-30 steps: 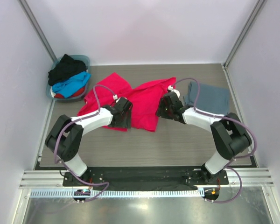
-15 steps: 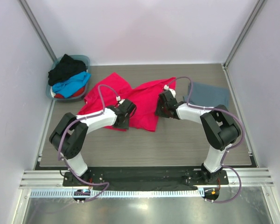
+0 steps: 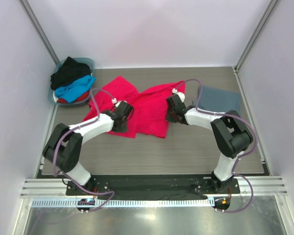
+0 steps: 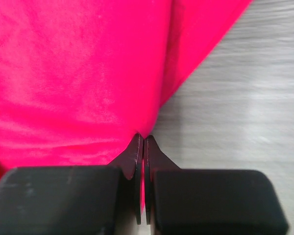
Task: Fold and stack the t-shirts
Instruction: Flatten the tshirt out
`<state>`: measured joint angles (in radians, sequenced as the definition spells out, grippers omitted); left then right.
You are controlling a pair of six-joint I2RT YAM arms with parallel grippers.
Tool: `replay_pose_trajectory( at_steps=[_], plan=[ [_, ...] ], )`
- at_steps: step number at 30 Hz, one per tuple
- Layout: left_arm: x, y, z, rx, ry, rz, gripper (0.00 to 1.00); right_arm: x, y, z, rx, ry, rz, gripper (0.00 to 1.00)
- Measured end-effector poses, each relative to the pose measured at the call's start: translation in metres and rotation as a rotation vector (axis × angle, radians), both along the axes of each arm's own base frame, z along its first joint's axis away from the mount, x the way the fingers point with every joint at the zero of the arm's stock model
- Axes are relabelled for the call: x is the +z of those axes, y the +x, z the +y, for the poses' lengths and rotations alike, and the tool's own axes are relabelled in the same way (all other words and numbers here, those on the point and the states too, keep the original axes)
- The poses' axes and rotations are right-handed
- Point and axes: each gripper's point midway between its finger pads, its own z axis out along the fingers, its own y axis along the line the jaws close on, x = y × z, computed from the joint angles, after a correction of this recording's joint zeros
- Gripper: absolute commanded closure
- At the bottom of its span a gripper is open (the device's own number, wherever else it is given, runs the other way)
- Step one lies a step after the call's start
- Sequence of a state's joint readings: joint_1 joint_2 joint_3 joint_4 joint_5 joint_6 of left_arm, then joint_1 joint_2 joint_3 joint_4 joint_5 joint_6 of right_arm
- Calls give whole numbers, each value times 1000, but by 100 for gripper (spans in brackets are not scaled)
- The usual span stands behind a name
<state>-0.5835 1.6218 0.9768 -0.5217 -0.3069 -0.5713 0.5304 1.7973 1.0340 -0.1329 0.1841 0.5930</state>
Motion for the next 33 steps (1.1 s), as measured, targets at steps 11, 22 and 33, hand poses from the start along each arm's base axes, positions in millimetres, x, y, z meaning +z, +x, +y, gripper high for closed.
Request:
replay_pose_trajectory(
  at_steps=[11, 22, 33],
  plan=[
    [-9, -3, 18, 67, -74, 48, 43, 89, -4, -53, -151, -8, -220, 99],
    [32, -21, -87, -259, -142, -107, 34, 63, -7, -54, -144, -46, -153, 99],
    [3, -15, -144, -371, -19, -59, 39, 63, -8, -54, -141, -43, -152, 99]
  ],
)
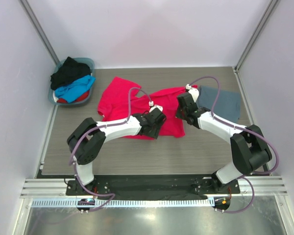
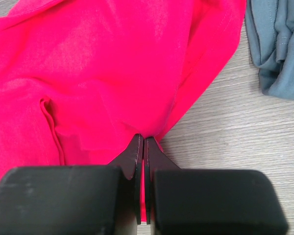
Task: Fold and stack the t-shirts
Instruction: Flatten the tshirt out
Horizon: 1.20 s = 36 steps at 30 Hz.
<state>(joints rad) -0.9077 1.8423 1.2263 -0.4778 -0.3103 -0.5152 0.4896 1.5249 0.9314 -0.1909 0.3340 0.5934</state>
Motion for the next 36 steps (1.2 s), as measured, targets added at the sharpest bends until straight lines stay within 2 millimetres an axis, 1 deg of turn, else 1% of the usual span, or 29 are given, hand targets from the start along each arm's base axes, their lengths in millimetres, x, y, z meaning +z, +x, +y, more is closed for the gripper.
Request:
replay_pose_trajectory(
  at_steps=[11, 14, 17, 18, 20, 21, 22, 23, 24, 28, 31, 32, 33, 35, 36],
  plan=[
    [2, -5, -8, -21, 9, 2, 38, 0, 0, 1, 4, 4, 3, 99],
    [-3, -6, -9, -24, 28, 16, 42, 0, 0, 1, 4, 4, 2, 99],
    [-13, -4, -11, -26, 58, 39, 44, 0, 0, 1, 4, 5, 2, 99],
    [-17, -4, -11, -25, 66, 46, 47, 0, 0, 1, 4, 4, 2, 99],
    [-16, -2, -14, -26, 67, 47, 50, 0, 0, 1, 3, 5, 2, 99],
    [-17, -2, -15, -25, 71, 50, 61, 0, 0, 1, 4, 5, 2, 99],
    [-18, -2, -15, -26, 77, 54, 69, 0, 0, 1, 3, 5, 2, 99],
    [-18, -1, -16, -21, 78, 56, 79, 0, 0, 1, 4, 5, 2, 99],
    [-19, -1, -15, -18, 81, 60, 100, 0, 0, 1, 3, 5, 2, 99],
    [-19, 1, -9, -8, 97, 66, 100, 0, 0, 0, 0, 6, 2, 99],
    [-17, 0, 1, 7, 94, 64, 100, 0, 0, -1, -2, 7, 3, 99],
    [-15, -3, 11, 19, 84, 69, 100, 0, 1, -1, -2, 7, 3, 99],
    [-12, -5, 21, 36, 74, 73, 100, 0, 1, -1, -3, 8, 3, 99],
    [2, -3, 54, 119, 20, 76, 100, 0, 1, -1, -1, 11, 4, 99],
    [13, 2, 75, 185, -23, 61, 100, 0, 1, -1, -1, 11, 4, 99]
  ],
)
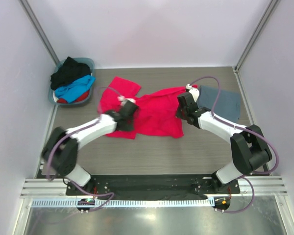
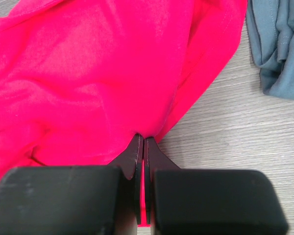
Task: Fold and stack the t-shirts
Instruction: Flatten the tshirt out
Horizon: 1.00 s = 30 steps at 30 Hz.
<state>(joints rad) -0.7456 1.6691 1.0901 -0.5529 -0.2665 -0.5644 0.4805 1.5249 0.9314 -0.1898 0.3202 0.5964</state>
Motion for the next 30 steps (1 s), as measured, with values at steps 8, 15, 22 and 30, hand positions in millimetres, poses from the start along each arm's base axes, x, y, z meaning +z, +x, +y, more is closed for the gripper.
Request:
replay_pose_trajectory(
  at_steps=[8, 15, 22, 30],
  plan=[
    [128, 2, 132, 440, -332, -472, 100, 0, 1, -6, -21, -15, 0, 98],
    [211, -44, 181, 604, -497, -774, 100, 5, -5, -15, -46, -33, -11, 97],
    [259, -60, 212, 729, -448, -826, 100, 10, -12, 0, 20, -25, -18, 63],
    [336, -50, 233, 771, -304, -913, 100, -6, -14, 37, 189, 7, 50, 48]
  ],
)
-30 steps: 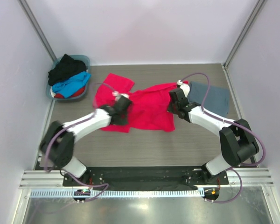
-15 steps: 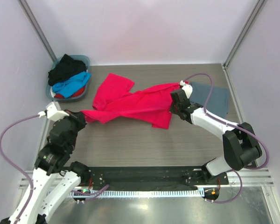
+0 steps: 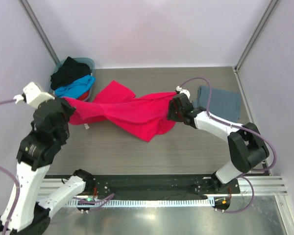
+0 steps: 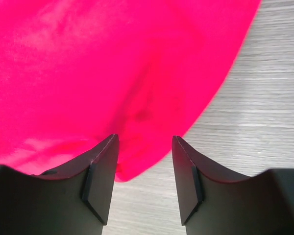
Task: Fold and stack the t-shirts
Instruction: Flatten the tshirt out
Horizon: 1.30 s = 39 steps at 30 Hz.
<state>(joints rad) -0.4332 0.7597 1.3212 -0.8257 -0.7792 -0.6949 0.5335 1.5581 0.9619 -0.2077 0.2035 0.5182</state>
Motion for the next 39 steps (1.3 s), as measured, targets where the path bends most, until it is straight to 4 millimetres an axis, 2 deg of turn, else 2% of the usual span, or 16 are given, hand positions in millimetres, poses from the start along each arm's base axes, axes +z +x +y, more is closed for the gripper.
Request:
replay_pose_trajectory(
  at_steps=[3, 5, 8, 12, 15, 19, 21, 24, 26, 30, 31, 34, 36, 39],
  plan=[
    [14, 22, -4, 15, 64, 39, 100, 2, -7, 11, 57, 27, 2, 45],
    [16, 36, -10, 10, 100, 74, 100, 8, -16, 21, 109, 31, -20, 43],
    [11, 60, -21, -13, 151, 136, 100, 20, -38, 46, 226, 25, -67, 39],
    [17, 73, -26, -30, 195, 167, 100, 33, -67, 92, 406, 18, -139, 30],
    [32, 74, -23, -26, 210, 146, 100, 27, -84, 118, 500, -33, -157, 33],
    [47, 73, -15, -5, 232, 129, 100, 8, -103, 144, 600, -115, -163, 35],
    [52, 76, -14, 3, 229, 125, 100, -1, -112, 153, 642, -160, -170, 31],
    [59, 85, -14, 5, 222, 127, 100, -9, -123, 167, 693, -225, -200, 19],
    [63, 92, -16, -1, 218, 126, 100, -12, -129, 176, 712, -271, -231, 16],
    [63, 96, -20, -21, 215, 132, 100, -12, -131, 197, 704, -347, -313, 16],
    [62, 96, -21, -26, 215, 135, 100, -12, -128, 201, 685, -370, -336, 22],
    [62, 96, -21, -33, 212, 138, 100, -13, -114, 210, 604, -449, -390, 28],
    [61, 96, -20, -36, 210, 140, 100, -14, -103, 214, 550, -489, -414, 29],
    [60, 96, -19, -39, 209, 149, 100, -17, -87, 211, 459, -571, -445, 33]
  ],
)
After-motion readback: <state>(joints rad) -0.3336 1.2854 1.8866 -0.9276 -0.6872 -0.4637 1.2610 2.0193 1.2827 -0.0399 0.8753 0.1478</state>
